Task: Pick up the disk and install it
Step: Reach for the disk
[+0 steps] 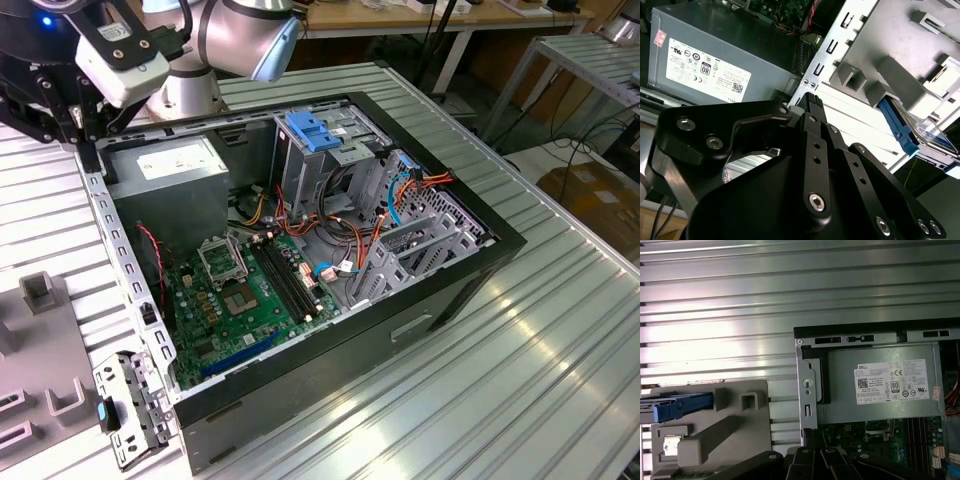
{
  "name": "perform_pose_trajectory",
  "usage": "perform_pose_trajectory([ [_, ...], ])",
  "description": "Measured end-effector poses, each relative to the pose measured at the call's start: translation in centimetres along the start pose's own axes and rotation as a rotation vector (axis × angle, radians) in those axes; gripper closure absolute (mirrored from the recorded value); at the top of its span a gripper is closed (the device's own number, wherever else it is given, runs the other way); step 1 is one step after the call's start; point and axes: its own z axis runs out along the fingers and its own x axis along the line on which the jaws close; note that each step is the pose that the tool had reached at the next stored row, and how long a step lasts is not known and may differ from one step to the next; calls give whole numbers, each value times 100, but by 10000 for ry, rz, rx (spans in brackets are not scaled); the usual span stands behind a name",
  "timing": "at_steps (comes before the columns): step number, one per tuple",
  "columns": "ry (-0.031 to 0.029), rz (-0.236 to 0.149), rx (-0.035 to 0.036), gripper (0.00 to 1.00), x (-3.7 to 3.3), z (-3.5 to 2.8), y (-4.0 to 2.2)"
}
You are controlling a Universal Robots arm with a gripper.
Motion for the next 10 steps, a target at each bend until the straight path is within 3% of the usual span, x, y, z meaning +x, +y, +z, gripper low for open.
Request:
perform_pose_trajectory([
  [10, 36, 1, 3, 89, 83, 7, -7],
])
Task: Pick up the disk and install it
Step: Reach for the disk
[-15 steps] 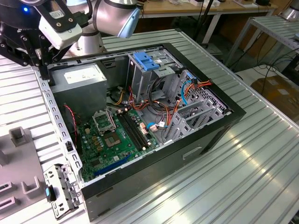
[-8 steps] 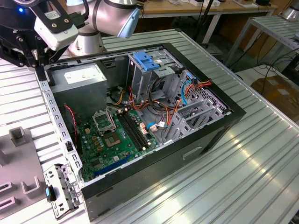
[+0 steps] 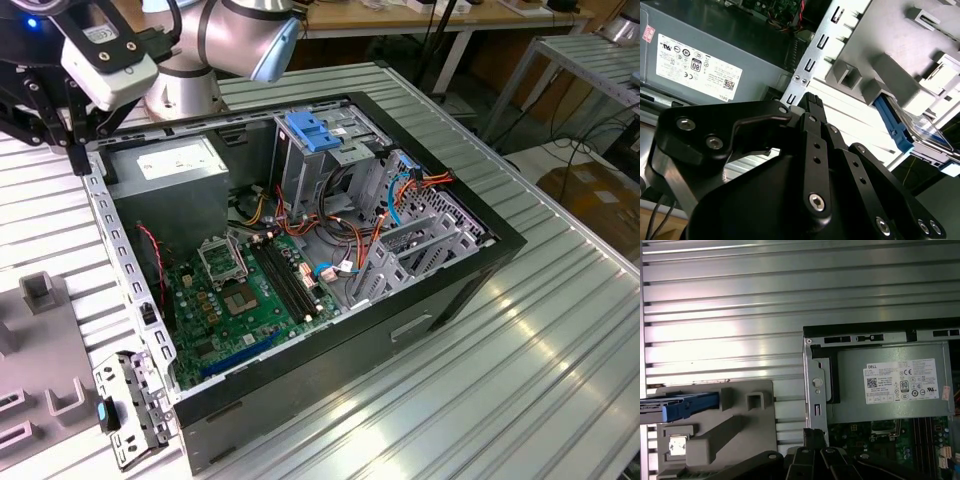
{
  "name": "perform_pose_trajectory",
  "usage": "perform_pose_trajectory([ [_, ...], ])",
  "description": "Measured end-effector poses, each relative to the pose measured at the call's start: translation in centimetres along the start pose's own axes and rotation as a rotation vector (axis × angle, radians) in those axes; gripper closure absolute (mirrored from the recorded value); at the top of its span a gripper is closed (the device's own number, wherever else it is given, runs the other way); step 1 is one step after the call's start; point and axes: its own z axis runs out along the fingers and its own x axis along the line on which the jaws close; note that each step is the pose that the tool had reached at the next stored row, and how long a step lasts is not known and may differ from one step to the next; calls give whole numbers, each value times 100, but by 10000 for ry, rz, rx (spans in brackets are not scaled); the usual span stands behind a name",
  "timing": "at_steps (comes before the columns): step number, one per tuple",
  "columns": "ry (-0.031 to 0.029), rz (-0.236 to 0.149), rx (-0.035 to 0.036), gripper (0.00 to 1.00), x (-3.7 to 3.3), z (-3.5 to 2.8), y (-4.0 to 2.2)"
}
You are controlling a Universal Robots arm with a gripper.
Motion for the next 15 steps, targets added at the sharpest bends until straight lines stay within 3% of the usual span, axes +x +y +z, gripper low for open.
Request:
perform_pose_trajectory([
  [15, 50, 3, 4, 89, 130, 10, -10],
])
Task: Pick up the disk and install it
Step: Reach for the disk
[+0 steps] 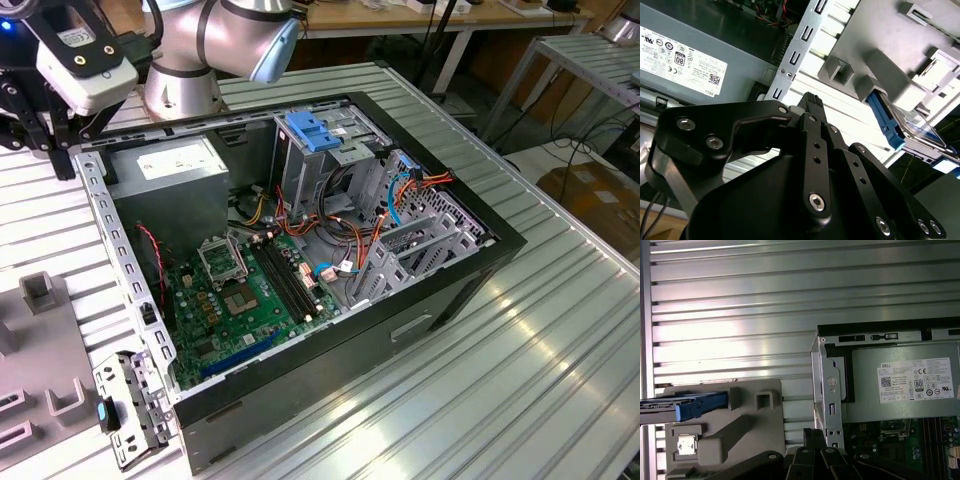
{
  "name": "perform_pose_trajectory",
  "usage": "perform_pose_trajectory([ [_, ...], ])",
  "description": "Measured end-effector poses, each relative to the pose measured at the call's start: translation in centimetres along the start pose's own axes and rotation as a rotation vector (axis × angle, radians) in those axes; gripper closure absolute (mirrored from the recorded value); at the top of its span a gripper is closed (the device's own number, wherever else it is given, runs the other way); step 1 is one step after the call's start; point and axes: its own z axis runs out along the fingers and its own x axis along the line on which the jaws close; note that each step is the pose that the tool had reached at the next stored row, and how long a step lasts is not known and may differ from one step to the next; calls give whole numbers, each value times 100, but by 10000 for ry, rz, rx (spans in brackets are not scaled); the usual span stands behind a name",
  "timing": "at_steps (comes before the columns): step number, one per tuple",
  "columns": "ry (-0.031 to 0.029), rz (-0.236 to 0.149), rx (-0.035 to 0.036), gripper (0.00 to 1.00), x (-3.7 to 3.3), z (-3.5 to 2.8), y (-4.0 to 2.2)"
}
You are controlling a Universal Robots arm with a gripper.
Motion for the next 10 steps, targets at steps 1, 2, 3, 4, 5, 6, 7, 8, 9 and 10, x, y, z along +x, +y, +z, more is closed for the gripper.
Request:
perform_pose_trajectory([
  [1, 2, 0, 0, 89, 6, 0, 0],
  [2, 5, 0, 0, 89, 13, 1, -1],
  [3, 7, 0, 0, 89, 19, 2, -2],
  [4, 10, 0, 1, 89, 25, 2, -2],
  [5, 12, 0, 0, 89, 31, 3, -2],
  [6, 14, 0, 1, 89, 37, 3, -3],
  [7, 17, 0, 2, 89, 42, 3, -4],
  [8, 21, 0, 2, 89, 51, 4, -4],
  [9, 24, 1, 1, 89, 61, 5, -5],
  [10, 28, 1, 2, 89, 68, 6, -5],
])
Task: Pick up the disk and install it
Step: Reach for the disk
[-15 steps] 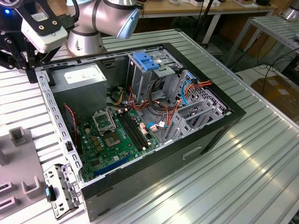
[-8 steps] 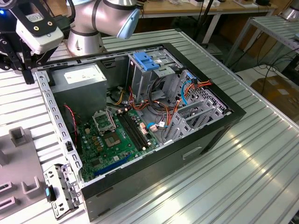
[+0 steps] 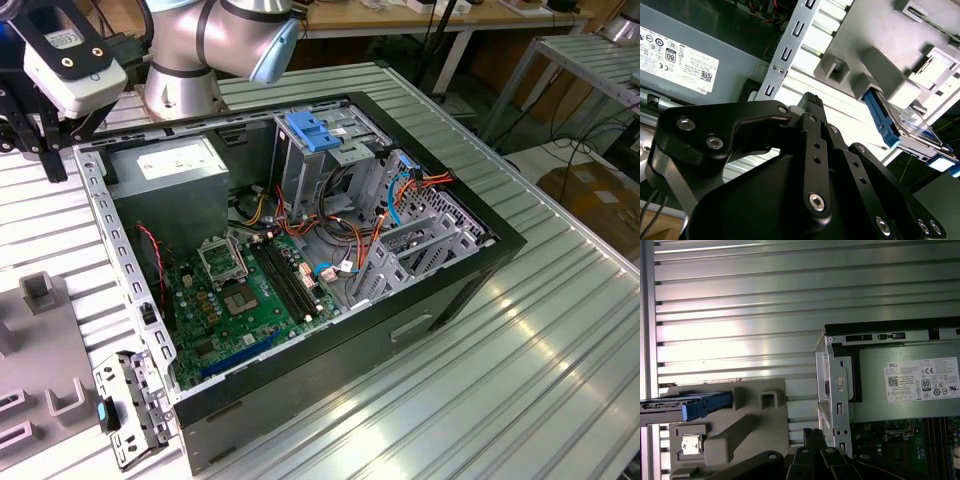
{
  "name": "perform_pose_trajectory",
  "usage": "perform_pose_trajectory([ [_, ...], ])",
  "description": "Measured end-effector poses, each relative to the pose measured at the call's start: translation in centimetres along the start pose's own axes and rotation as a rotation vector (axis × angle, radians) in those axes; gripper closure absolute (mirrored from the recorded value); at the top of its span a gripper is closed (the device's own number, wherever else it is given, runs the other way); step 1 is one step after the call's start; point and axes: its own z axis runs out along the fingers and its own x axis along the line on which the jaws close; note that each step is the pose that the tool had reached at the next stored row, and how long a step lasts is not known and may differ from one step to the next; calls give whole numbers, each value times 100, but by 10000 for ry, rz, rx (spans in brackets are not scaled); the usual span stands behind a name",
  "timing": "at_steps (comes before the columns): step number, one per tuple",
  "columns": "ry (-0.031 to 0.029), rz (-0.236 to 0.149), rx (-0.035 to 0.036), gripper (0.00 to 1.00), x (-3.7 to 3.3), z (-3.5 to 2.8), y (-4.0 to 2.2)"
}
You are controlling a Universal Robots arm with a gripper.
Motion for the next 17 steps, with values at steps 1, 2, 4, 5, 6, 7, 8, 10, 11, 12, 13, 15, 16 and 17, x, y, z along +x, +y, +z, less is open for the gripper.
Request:
perform_pose_trajectory([
  [1, 3, 1, 1, 89, 7, 0, -1],
  [2, 5, 1, 1, 89, 17, 1, -1],
  [4, 6, 0, 1, 89, 33, 2, -3],
  [5, 7, 0, 1, 89, 50, 3, -4],
  [6, 6, -1, 0, 89, 76, 4, -4],
  [7, 6, 0, 1, 89, 97, 5, -3],
  [8, 6, 1, 0, 89, 122, 6, 0],
  [10, 6, 1, 1, 89, 177, 8, 15],
  [11, 6, 0, 0, 89, 204, 9, 24],
  [12, 6, -1, 1, 89, 234, 10, 37],
  [13, 5, -1, 0, 89, 262, 13, 50],
  [15, 7, -1, 2, 89, 382, 28, 104],
  [16, 6, 1, 1, 89, 420, 34, 118],
  [17, 7, 2, 1, 89, 462, 38, 130],
])
